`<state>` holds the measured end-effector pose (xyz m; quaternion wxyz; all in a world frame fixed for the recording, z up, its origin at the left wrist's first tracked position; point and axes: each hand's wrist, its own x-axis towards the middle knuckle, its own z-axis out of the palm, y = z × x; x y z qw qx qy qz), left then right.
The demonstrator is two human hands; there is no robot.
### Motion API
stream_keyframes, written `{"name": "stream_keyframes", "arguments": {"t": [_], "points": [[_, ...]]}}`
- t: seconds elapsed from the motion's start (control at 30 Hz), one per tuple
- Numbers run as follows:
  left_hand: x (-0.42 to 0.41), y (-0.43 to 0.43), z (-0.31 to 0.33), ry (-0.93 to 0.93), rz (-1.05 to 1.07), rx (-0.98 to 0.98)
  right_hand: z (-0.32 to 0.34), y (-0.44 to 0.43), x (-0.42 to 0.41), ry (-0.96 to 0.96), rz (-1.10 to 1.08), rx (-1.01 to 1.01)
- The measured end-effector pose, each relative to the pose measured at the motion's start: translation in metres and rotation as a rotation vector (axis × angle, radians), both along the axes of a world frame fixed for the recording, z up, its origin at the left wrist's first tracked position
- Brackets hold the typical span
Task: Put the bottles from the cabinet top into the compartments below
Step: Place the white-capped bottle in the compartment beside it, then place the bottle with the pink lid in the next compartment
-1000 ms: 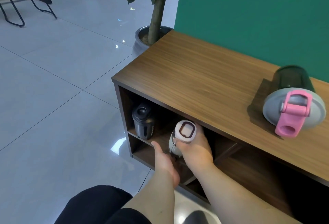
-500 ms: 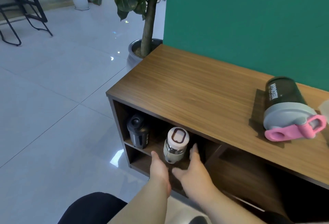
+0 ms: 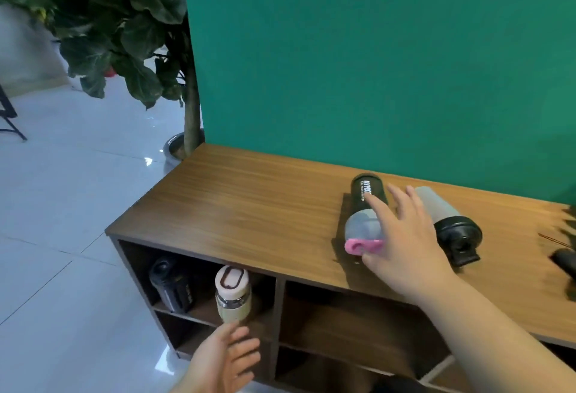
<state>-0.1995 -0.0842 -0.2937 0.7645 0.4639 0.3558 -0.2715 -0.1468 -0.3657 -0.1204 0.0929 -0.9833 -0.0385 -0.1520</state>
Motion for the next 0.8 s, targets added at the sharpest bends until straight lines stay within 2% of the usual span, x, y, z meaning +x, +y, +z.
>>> {"name": "stream_keyframes", "arguments": {"t": [0.13,0.27,0.43,0.53,0.63,0.8], "points": [[0.002,-0.022,-0.001,0.042,-0.086,0.004,-0.014,-0.015,0.014,0.119,0.053,-0.084],[0.009,-0.040,-0.007,0.019,-0.191,0.069,-0.016,-0.011,0.020,0.067,0.098,-0.094],[0.012,-0.059,0.006,-0.024,-0.387,0.118,-0.009,-0.002,-0.004,0.081,0.267,-0.169],[0.008,-0.070,0.015,-0.107,-0.421,0.108,0.001,-0.002,-0.037,0.089,0.350,-0.074],[0.001,-0.087,0.022,-0.184,-0.323,0.035,0.020,-0.003,-0.072,0.097,0.408,0.064],[-0.014,-0.105,0.028,-0.285,-0.219,-0.239,0.049,0.003,-0.125,0.191,0.580,0.223]]}}
